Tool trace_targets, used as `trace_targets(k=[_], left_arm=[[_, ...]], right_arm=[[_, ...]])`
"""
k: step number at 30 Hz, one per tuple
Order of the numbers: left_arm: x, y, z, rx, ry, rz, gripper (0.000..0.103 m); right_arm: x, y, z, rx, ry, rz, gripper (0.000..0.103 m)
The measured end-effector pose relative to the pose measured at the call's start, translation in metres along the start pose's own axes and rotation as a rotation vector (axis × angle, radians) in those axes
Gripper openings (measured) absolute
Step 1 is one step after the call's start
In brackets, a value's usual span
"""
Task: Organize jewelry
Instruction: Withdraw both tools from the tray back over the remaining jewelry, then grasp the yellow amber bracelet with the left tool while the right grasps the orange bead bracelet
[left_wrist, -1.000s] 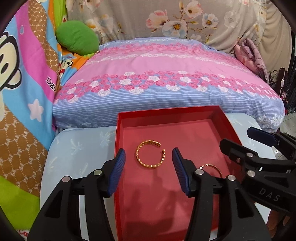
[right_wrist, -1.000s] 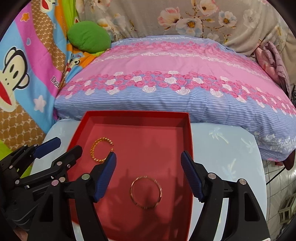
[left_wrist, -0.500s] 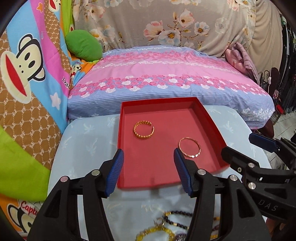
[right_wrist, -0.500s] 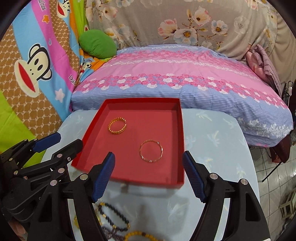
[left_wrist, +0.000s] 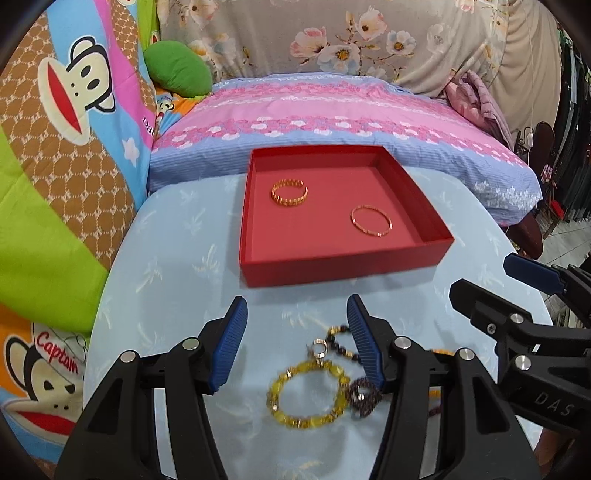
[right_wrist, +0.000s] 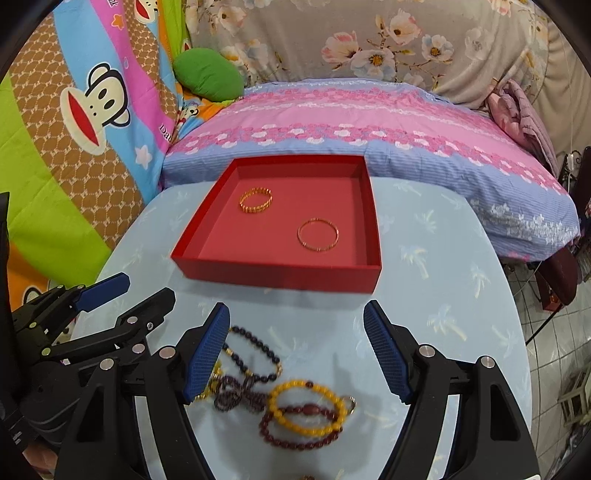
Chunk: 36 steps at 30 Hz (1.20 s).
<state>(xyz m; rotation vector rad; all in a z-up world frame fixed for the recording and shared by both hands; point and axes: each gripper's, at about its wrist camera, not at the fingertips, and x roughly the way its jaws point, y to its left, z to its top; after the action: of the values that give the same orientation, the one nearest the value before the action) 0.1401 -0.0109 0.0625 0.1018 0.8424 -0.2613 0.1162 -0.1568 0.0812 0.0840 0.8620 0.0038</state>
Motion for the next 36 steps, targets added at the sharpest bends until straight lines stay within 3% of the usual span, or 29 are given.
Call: trace_targets(k=[14,23,36], left_arm=[[-0.01,0.002,-0.058,-0.045,0.041,-0.002,0.053],[-0.006,0.017,-0.097,-0.081,0.085,0.04,0.053],[0.005,0.037,-0.095,-0.138,0.098,0.068,0.053]], right_arm=[[-0.005,-0.011,-0.058,0.049,0.06,-0.019,0.072],[0.004,-0.028,-0.101,0.12,0.139,-0.026,0.072],[0.019,-0.045,-0.091,0.138,0.123,-0.081,0.072]])
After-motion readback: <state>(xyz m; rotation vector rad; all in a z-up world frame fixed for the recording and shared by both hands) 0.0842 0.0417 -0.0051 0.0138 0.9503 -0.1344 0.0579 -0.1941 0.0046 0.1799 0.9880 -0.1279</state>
